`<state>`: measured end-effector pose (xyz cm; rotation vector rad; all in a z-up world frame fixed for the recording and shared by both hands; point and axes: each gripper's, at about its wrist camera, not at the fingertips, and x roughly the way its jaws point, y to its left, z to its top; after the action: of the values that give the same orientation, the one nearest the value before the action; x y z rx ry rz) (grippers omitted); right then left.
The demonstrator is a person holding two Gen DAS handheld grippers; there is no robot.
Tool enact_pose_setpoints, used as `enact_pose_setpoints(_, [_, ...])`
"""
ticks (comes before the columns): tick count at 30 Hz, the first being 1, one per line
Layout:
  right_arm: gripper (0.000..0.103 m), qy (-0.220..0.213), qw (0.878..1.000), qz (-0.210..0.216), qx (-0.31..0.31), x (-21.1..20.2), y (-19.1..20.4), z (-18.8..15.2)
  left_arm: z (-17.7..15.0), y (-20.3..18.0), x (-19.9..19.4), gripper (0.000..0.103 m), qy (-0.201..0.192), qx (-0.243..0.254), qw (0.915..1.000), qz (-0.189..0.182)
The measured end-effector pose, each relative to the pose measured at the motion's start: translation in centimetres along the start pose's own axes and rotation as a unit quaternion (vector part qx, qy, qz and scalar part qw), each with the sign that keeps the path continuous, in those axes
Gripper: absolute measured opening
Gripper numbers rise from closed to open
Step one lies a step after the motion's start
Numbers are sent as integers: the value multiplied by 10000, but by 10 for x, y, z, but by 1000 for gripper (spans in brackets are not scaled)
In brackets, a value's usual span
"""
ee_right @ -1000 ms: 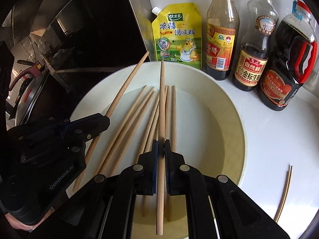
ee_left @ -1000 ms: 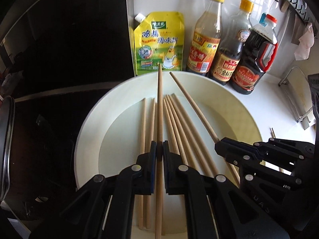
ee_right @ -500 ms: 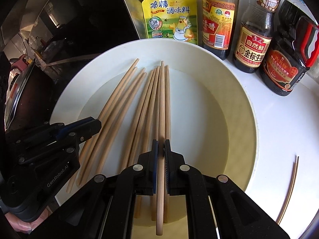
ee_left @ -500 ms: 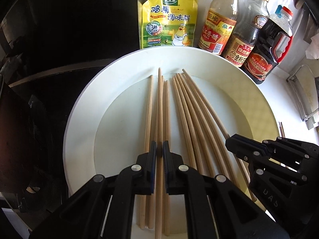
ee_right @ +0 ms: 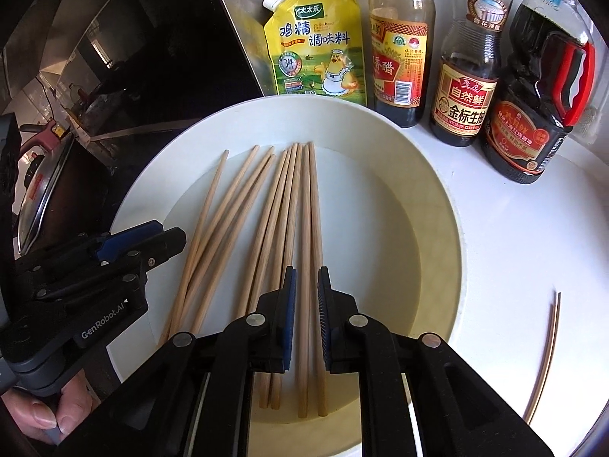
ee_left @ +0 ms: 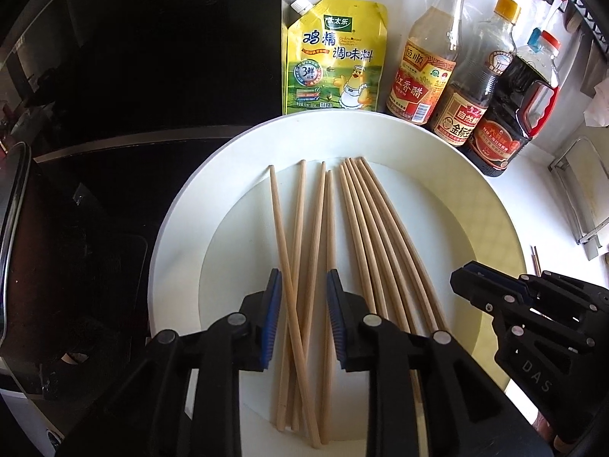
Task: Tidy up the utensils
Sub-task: 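Move both open tools back to the last two chopsticks on the counter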
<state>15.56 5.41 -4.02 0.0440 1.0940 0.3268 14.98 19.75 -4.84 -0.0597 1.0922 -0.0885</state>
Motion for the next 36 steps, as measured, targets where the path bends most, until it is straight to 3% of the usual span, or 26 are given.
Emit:
enact_pose_setpoints(5, [11, -87, 10000, -11, 5, -12, 0, -4, -2, -3, -9, 28, -70, 21, 10000, -1])
enact_pose_setpoints(12, [11, -333, 9994, 1, -8, -40, -2, -17, -9, -9, -33, 51, -298, 3, 9996, 2])
enact_pose_setpoints(26, [16, -576, 9981, -68, 227, -79, -33, -59, -32, -57, -62, 54, -459, 288, 9985, -54])
enact_pose_setpoints(29, [21, -588, 9976, -130, 330, -86, -48, -71, -36, -70, -65, 56, -463, 346, 9983, -110])
enact_pose_setpoints(36, [22, -557, 9957, -359, 647, -101, -92, -93, -46, -108, -64, 59, -406, 529, 9974, -277])
